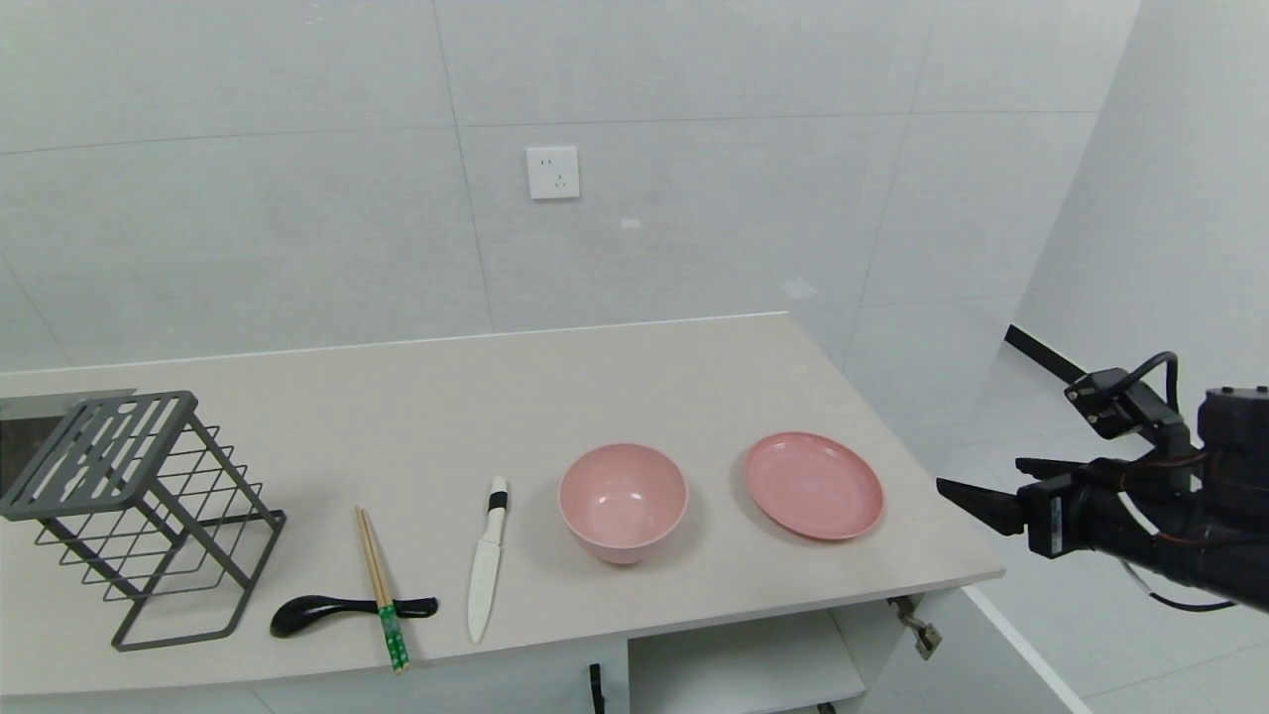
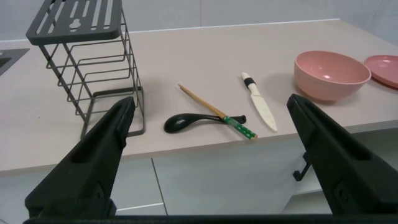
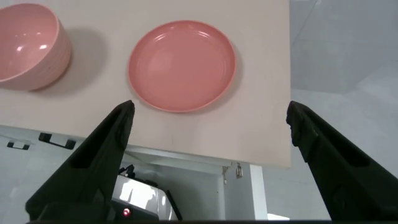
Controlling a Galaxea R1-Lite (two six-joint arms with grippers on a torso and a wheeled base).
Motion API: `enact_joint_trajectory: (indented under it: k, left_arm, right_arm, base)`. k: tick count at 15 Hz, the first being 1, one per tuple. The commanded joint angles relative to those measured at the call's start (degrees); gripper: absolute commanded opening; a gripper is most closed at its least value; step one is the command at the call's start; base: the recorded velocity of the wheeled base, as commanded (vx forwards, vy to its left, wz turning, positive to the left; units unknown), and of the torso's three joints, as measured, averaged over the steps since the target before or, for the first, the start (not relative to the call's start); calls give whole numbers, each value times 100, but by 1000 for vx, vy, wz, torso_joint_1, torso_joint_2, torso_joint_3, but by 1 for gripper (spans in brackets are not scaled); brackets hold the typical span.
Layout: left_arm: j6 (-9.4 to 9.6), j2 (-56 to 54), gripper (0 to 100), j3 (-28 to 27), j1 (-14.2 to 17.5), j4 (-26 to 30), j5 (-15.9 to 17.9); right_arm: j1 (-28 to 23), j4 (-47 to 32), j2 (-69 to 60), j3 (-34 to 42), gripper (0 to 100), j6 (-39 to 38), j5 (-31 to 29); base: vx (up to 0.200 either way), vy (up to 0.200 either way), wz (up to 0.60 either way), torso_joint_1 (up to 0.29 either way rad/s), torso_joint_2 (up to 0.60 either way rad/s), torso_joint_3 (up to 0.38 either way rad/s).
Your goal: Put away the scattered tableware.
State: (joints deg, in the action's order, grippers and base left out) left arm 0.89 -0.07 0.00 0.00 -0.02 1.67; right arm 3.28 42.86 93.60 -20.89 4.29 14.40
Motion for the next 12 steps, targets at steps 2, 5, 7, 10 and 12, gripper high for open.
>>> enact_joint_trajectory:
  k: [2, 5, 7, 10, 12]
  left_arm:
    - [-1, 7, 100, 0, 0, -6, 0]
    - [-10, 7, 100, 0, 0, -6, 0]
    - [-10, 7, 100, 0, 0, -6, 0]
    - [-10, 7, 100, 0, 0, -6, 0]
    - [-10, 7, 100, 0, 0, -6, 0]
  right_arm:
    - [94, 135, 414, -46, 100, 2, 2]
    - [296, 688, 1020, -108, 100, -7, 2]
    - [366, 882, 1292, -161, 100, -7, 2]
    - [366, 926, 1697, -363, 100, -7, 2]
    - [358, 934, 1969, -565, 100, -25, -7]
  base:
    - [0, 0, 0, 0, 0, 0]
    - [0, 0, 0, 0, 0, 0]
    - [0, 0, 0, 0, 0, 0]
    - [0, 0, 0, 0, 0, 0]
    - [0, 0, 0, 0, 0, 0]
